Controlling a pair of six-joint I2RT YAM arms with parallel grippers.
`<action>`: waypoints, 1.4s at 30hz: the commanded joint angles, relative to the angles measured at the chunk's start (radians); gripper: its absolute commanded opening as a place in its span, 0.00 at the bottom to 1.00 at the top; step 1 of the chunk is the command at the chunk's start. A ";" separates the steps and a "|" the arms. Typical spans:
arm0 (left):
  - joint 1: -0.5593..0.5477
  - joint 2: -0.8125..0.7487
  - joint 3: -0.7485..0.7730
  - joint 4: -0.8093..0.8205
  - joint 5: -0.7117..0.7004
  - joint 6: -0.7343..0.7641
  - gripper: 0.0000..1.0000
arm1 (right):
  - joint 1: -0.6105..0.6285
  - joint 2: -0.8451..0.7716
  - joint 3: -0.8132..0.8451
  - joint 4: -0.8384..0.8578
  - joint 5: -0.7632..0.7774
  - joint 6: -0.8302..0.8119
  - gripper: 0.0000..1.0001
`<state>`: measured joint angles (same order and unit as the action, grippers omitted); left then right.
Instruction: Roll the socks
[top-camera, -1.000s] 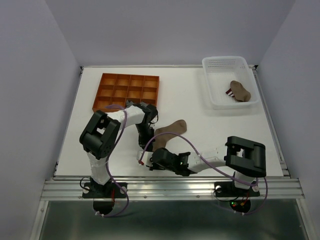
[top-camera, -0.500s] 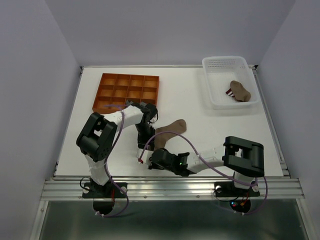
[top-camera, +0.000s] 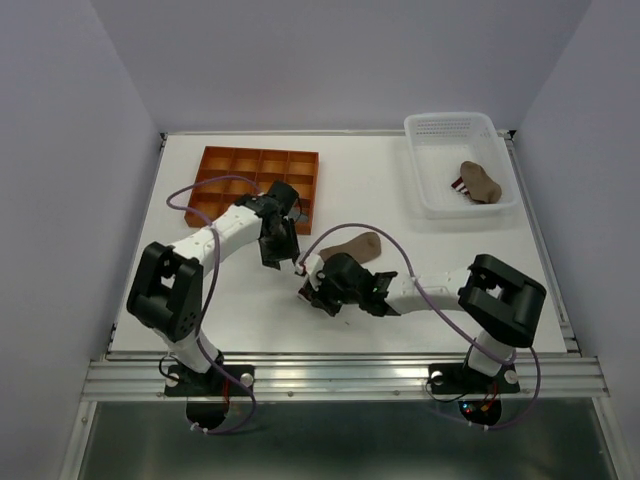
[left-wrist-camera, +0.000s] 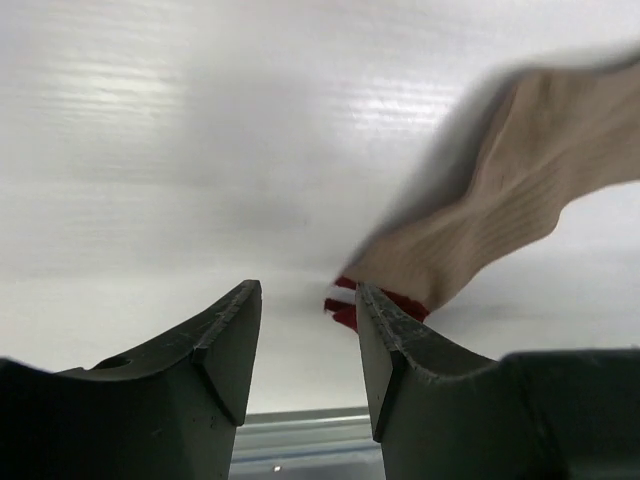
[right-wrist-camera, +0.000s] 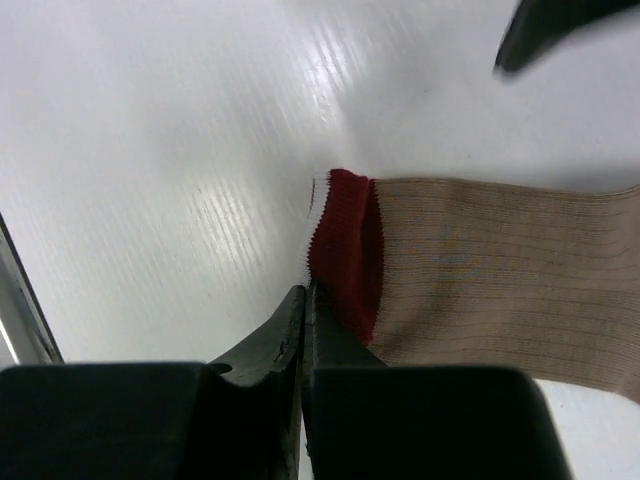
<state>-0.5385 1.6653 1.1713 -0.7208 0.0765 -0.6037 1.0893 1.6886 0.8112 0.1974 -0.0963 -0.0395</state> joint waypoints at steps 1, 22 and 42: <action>0.055 -0.129 -0.024 0.052 -0.133 -0.048 0.54 | -0.060 -0.009 0.048 -0.010 -0.207 0.145 0.01; 0.042 -0.342 -0.305 0.319 0.040 -0.068 0.58 | -0.305 0.197 0.149 -0.012 -0.657 0.541 0.01; -0.106 -0.299 -0.444 0.458 0.078 -0.156 0.54 | -0.401 0.238 0.060 0.189 -0.743 0.734 0.01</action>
<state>-0.6353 1.3643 0.7517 -0.3016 0.1509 -0.7315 0.6941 1.9270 0.8818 0.3111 -0.8074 0.6674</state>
